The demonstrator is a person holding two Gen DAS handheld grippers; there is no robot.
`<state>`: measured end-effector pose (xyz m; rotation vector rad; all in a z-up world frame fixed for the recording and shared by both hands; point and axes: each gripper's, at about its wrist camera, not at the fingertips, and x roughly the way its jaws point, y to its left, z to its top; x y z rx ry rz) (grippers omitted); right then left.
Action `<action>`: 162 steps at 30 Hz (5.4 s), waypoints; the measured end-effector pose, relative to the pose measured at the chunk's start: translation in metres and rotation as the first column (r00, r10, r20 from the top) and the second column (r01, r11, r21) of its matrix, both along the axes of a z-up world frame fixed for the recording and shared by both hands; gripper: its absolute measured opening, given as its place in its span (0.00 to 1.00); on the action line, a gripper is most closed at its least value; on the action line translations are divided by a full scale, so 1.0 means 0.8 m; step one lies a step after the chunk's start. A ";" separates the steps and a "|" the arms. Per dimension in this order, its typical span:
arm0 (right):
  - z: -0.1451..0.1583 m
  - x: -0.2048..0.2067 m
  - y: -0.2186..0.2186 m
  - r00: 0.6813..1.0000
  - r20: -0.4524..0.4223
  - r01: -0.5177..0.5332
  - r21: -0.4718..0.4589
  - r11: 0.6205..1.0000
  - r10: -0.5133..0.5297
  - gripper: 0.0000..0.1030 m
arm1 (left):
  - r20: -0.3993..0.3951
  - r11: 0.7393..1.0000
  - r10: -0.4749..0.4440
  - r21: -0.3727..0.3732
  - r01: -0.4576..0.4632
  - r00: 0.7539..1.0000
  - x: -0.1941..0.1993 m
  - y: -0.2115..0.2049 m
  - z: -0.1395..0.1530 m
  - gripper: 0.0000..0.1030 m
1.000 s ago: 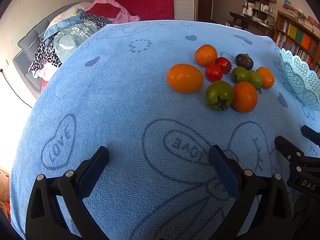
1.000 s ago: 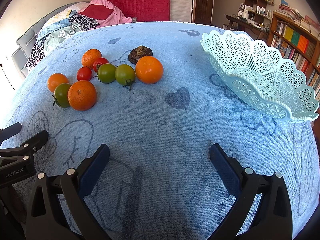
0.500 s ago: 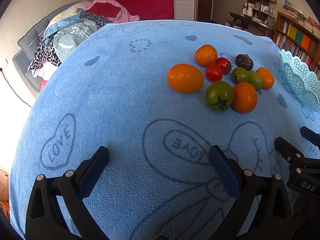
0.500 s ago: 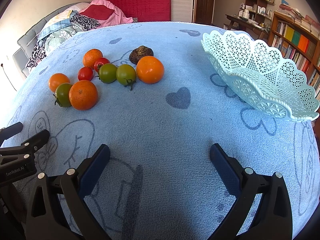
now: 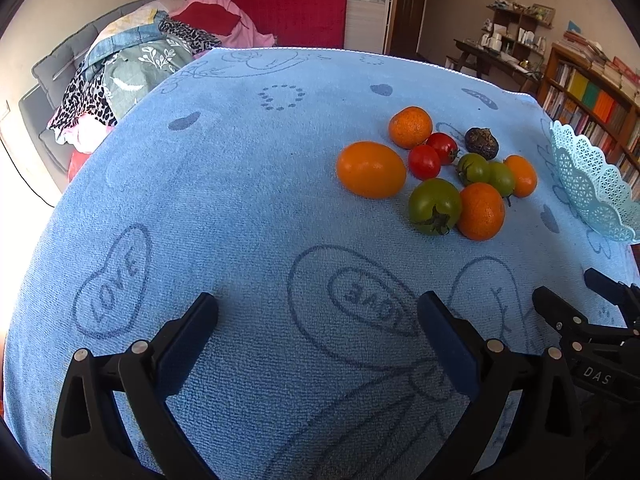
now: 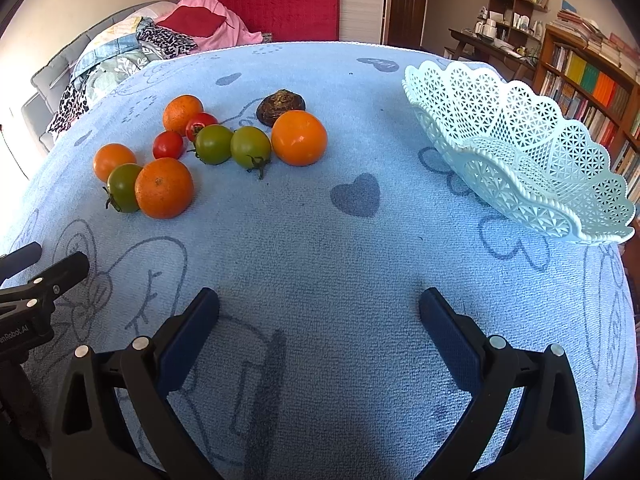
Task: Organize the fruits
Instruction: 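Lower the right tool onto a large mandarin orange and close it, then carry the orange toward the basket with the right tool while the left tool grasps a green tomato, then open the right tool over the basket while the left tool carries the green tomato there, then lower the green tomato into the basket and open the left tool, then move the left tool to the oval orange fruit and close on it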
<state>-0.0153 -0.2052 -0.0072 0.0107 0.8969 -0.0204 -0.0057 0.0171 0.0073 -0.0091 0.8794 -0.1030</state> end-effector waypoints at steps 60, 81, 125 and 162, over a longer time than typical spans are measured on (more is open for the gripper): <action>0.036 0.005 -0.023 0.983 0.134 -0.149 0.190 0.970 0.125 0.38 | -0.028 0.991 -0.127 -0.048 0.126 0.991 0.063 -0.090 0.014 0.33; 0.096 -0.031 -0.119 0.962 0.269 -0.003 0.186 0.983 -0.048 0.38 | 0.063 0.977 -0.212 -0.012 0.213 0.975 0.036 -0.134 0.066 0.32; 0.108 -0.058 -0.241 0.899 0.306 0.249 0.231 0.940 -0.314 0.61 | 0.054 0.869 -0.489 -0.053 0.491 0.871 0.056 -0.341 0.086 0.56; 0.128 -0.071 -0.157 0.920 0.364 0.047 0.260 0.964 -0.143 0.72 | 0.171 0.986 -0.163 0.065 0.154 0.972 0.040 -0.183 0.117 0.87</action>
